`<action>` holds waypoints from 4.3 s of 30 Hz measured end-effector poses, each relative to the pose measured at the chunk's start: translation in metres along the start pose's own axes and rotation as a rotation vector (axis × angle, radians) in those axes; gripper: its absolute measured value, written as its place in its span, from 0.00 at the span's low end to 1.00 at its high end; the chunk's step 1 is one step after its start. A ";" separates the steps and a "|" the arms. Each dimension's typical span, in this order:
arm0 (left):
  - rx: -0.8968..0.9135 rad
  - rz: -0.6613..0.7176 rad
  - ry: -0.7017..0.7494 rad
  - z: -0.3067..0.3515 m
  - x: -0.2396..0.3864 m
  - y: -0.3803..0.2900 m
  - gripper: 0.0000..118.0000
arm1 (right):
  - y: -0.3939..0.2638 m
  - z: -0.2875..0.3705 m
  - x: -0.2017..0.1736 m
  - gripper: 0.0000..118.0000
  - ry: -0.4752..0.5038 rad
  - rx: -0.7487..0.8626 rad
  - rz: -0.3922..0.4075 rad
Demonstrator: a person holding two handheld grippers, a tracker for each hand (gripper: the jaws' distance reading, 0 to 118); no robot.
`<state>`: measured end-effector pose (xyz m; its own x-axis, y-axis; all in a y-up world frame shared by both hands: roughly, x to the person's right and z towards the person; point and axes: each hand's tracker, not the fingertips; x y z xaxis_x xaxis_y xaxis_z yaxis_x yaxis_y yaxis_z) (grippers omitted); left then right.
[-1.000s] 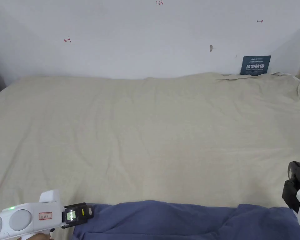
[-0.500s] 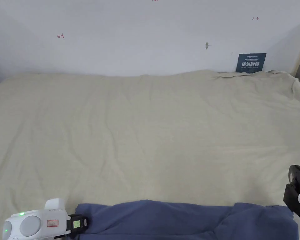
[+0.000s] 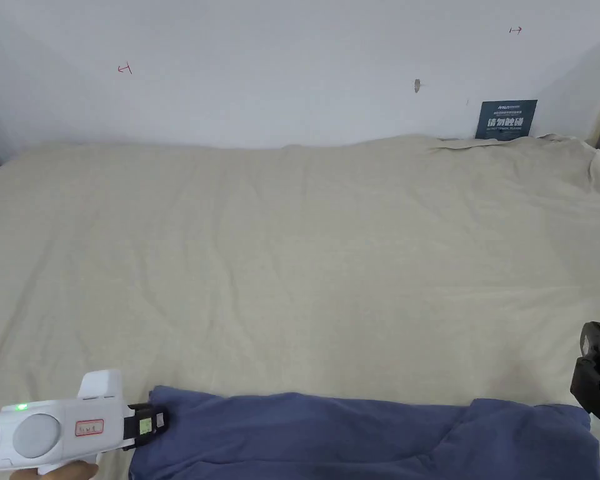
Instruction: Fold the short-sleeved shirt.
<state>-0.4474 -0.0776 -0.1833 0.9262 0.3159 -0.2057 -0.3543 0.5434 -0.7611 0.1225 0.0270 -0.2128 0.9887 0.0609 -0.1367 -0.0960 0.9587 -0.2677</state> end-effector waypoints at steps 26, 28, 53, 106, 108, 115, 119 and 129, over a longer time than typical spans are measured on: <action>-0.056 -0.078 0.038 0.053 0.076 0.038 0.01 | 0.006 0.009 0.003 0.01 0.024 0.030 -0.003; -0.085 -0.110 -0.008 0.038 0.098 0.038 0.01 | 0.005 0.010 0.003 0.01 0.020 0.032 -0.004; -0.269 -0.204 -0.098 -0.096 0.229 -0.016 0.59 | -0.004 0.032 0.022 0.01 -0.022 0.022 -0.012; -0.011 -0.532 -0.035 -0.097 0.213 -0.107 0.00 | -0.004 0.032 0.025 0.01 -0.017 -0.011 -0.032; 0.000 -0.540 -0.054 -0.094 0.223 -0.111 0.00 | -0.004 0.033 0.026 0.01 -0.021 -0.011 -0.032; -0.004 -0.606 -0.076 -0.099 0.252 -0.126 0.00 | -0.005 0.034 0.029 0.01 -0.027 -0.012 -0.039; 0.005 -0.587 -0.091 -0.094 0.254 -0.123 0.00 | -0.007 0.035 0.030 0.01 -0.030 -0.016 -0.039; 0.161 -0.373 -0.219 -0.018 0.212 -0.036 0.00 | 0.001 0.038 0.033 0.01 -0.034 0.000 -0.035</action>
<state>-0.2361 -0.0448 -0.2104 0.9514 0.2234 0.2119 -0.0335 0.7592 -0.6500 0.1590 0.0400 -0.1814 0.9948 0.0371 -0.0949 -0.0618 0.9604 -0.2717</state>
